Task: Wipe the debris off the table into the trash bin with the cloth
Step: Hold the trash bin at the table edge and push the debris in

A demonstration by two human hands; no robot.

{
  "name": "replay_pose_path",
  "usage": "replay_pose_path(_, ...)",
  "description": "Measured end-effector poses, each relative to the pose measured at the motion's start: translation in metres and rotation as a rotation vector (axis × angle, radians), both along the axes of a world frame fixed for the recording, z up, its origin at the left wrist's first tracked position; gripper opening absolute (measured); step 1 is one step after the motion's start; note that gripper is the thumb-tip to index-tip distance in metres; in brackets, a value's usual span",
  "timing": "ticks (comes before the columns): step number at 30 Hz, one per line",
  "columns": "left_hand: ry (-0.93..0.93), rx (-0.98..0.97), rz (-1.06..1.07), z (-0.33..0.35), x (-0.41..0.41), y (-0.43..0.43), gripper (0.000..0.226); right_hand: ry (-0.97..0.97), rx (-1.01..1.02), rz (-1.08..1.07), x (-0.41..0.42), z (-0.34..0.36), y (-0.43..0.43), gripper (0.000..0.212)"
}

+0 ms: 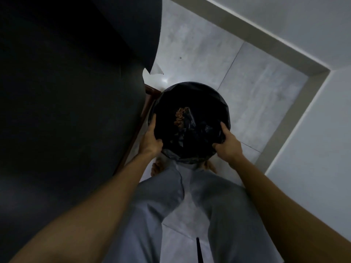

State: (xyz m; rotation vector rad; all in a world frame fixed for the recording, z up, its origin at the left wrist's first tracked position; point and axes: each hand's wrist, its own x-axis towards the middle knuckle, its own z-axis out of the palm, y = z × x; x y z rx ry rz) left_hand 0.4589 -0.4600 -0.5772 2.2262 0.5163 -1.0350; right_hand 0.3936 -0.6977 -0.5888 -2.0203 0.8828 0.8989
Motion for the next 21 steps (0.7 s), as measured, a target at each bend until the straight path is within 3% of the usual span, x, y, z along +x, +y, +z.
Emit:
replay_pose_path(6, 0.099, 0.013, 0.030, -0.007, 0.004, 0.003, 0.080, -0.002, 0.067, 0.001, 0.007, 0.005, 0.002, 0.089)
replay_pose_path(10, 0.195, -0.007, 0.128, 0.038, 0.009, 0.007, 0.076, -0.032, 0.094, -0.114, -0.001, 0.051, 0.002, 0.084)
replay_pose_path(15, 0.138, -0.074, 0.173, 0.156, -0.015, -0.002, 0.076, 0.090, 0.074, -0.123, -0.028, 0.152, 0.007, 0.090)
replay_pose_path(21, 0.165, -0.079, 0.183, 0.309, -0.063, 0.002, 0.078, 0.052, 0.103, -0.153, -0.042, 0.292, 0.028, 0.082)
